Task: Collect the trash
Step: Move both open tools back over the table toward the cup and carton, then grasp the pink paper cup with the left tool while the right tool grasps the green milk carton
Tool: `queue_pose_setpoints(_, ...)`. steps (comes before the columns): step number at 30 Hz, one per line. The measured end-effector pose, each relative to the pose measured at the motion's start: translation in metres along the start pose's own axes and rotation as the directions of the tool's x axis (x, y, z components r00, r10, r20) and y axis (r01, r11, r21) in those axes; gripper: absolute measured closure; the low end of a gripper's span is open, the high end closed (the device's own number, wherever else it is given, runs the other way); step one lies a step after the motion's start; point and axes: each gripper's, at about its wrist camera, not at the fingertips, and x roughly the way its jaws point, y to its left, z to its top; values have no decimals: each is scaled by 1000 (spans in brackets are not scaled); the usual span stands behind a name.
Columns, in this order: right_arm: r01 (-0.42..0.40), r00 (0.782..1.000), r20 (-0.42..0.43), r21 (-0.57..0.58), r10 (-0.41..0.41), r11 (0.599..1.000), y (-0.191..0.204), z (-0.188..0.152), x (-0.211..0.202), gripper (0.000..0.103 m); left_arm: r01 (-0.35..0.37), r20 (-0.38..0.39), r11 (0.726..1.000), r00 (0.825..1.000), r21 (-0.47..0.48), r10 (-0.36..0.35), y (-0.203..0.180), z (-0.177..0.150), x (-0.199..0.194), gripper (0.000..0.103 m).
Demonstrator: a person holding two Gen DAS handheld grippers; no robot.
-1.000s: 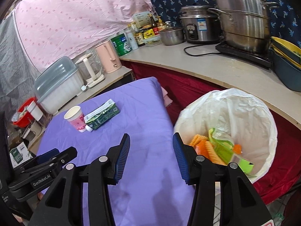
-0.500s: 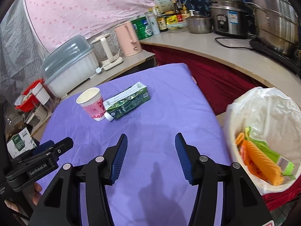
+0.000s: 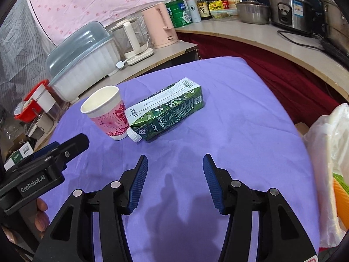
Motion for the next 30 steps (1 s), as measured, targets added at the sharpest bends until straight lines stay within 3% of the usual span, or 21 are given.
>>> queue_pose_setpoints(5,-9,1000,-14,12,9,1000,-1,6,22,51,13,10,1000,1000,27,-14,6,6,24,15)
queue_pose_setpoints(12,-14,1000,-24,20,15,1000,-1,11,43,51,95,38,987,994,127,-100,9,13,50,15)
queue_pose_setpoints(15,-14,999,-28,19,14,1000,-2,11,46,51,127,55,977,989,172,-138,5,13,53,22)
queue_pose_setpoints(17,-11,1000,-29,24,12,1000,-4,11,47,51,137,57,970,987,200,-152,0,13,54,35)
queue_pose_setpoints(20,-5,1000,-28,28,5,1000,-5,11,47,51,131,49,963,988,236,-147,-11,11,55,46)
queue_pose_setpoints(30,5,1000,-18,48,-4,999,-15,5,33,51,102,28,988,994,114,-105,-13,-4,35,46)
